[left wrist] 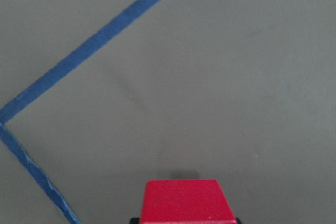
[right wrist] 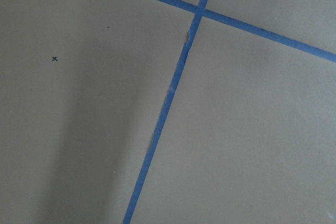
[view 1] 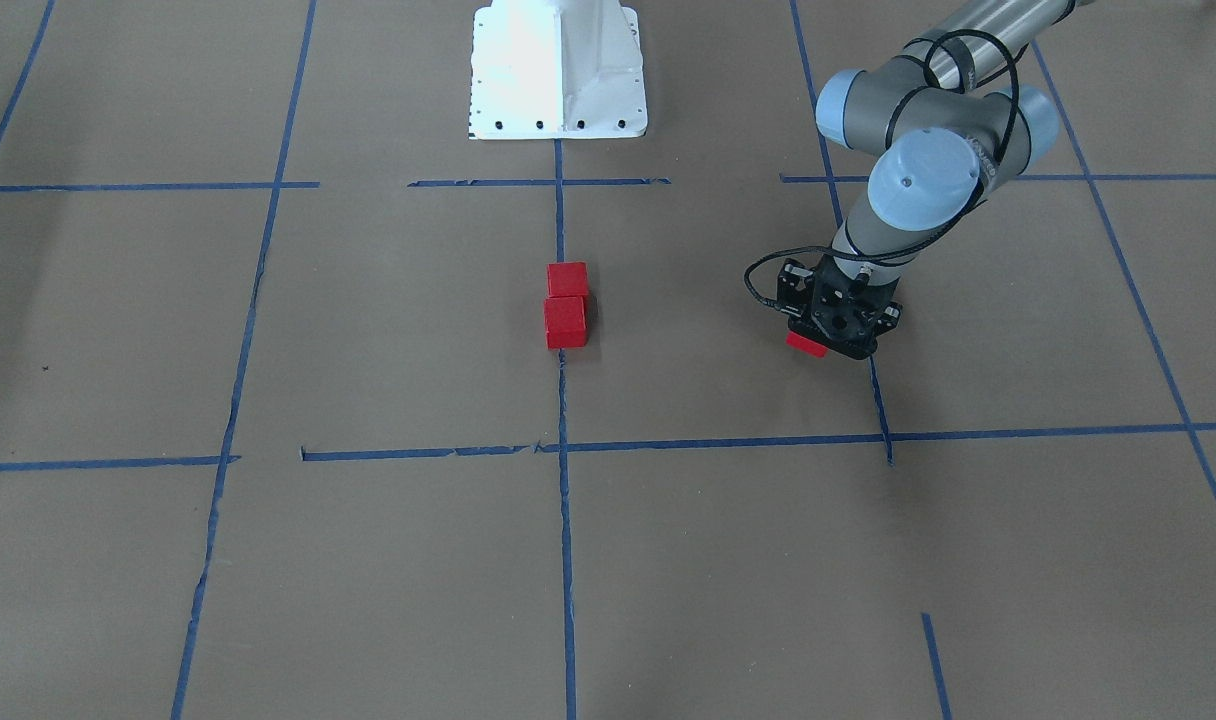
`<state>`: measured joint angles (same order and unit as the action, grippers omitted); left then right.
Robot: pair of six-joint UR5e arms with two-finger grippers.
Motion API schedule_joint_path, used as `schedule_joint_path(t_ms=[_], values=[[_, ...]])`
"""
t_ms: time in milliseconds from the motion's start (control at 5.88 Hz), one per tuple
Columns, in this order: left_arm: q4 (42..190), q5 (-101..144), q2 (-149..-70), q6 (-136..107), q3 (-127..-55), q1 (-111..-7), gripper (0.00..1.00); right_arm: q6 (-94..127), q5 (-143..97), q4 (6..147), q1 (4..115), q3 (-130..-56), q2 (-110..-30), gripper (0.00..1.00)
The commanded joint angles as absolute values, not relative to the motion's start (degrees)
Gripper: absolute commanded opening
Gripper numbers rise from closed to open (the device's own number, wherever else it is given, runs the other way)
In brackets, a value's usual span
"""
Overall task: Form red blocks into L shape at center
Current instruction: 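Carry the cube with the left gripper toward the stacked pair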
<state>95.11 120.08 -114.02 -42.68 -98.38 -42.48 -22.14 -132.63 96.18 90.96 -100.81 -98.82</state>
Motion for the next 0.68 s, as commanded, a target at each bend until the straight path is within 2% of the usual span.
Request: schedule_joint_path(t_ms=[0,340,510], values=[[95.18,117.88,-117.14,-75.86,-102.98,-41.15,0.08,-22.06,-132.63,96.24,90.97,-100.9,-98.7,1.0],[95.27,106.39,-121.62,-105.79,-102.75,-32.3,0.05,-22.15,-132.63,96.24,90.97,-100.9,-98.61,1.0],[94.93,106.0,-123.55,-114.78,-102.22,-31.73,0.03,-22.15,-132.63,96.24,90.97,-100.9,-98.61,1.0]])
